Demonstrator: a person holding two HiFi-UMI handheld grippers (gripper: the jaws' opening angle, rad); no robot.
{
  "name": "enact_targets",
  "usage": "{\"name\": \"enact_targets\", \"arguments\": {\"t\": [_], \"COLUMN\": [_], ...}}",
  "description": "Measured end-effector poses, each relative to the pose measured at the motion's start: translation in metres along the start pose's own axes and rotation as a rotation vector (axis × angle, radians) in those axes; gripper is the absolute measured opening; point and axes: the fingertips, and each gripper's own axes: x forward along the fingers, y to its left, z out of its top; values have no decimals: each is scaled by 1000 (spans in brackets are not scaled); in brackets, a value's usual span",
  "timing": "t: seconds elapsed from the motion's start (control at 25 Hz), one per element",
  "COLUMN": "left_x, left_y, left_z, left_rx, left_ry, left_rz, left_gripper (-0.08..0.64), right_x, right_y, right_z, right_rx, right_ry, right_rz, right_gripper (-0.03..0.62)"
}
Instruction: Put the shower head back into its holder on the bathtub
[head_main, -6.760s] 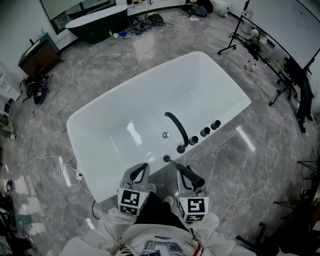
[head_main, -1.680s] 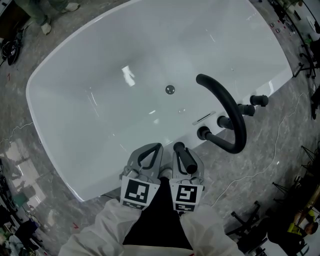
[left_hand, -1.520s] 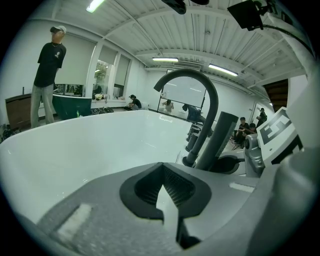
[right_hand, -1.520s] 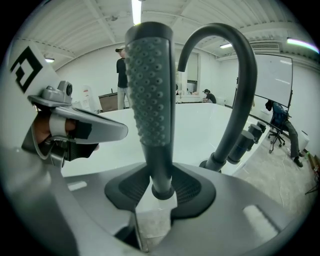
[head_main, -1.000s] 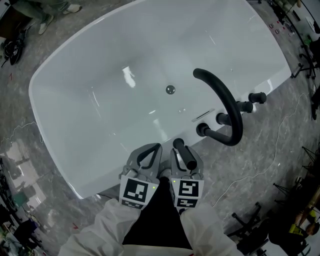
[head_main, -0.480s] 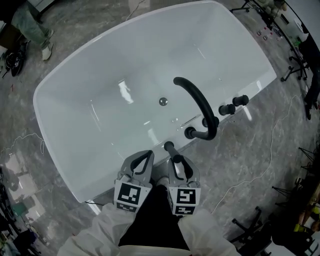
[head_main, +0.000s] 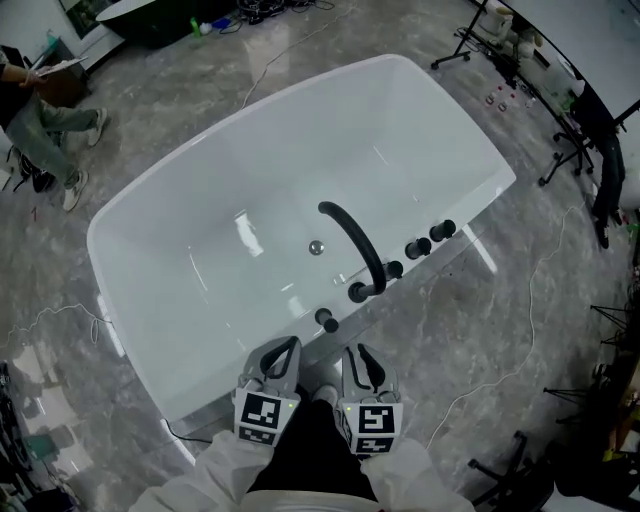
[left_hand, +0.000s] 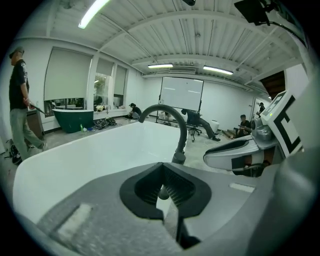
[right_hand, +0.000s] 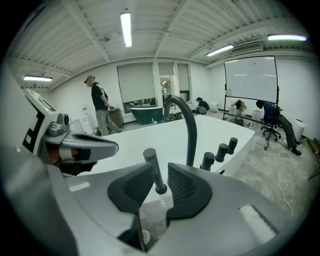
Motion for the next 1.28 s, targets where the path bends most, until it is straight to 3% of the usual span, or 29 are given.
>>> {"name": "enact_targets", "arguments": {"t": [0.32,0.92,1.28], "left_x": [-39,-96,-122], "left_y": [-8,-47,-43], "left_z": [38,109,122], "left_rx": [65,65,105], "left_ry": [-26,-133,-161], "left_rz": [41,47,54], "left_gripper": [0,0,0], "right_x": [-54,-138,-155], "right_y": [-15,-21,-9], "right_z": [46,107,119], "right_rx": [15,-11,-12], "right_ry": [-106,-239,-294], "right_rz": [-6,12,10], "right_gripper": [64,44,20]}}
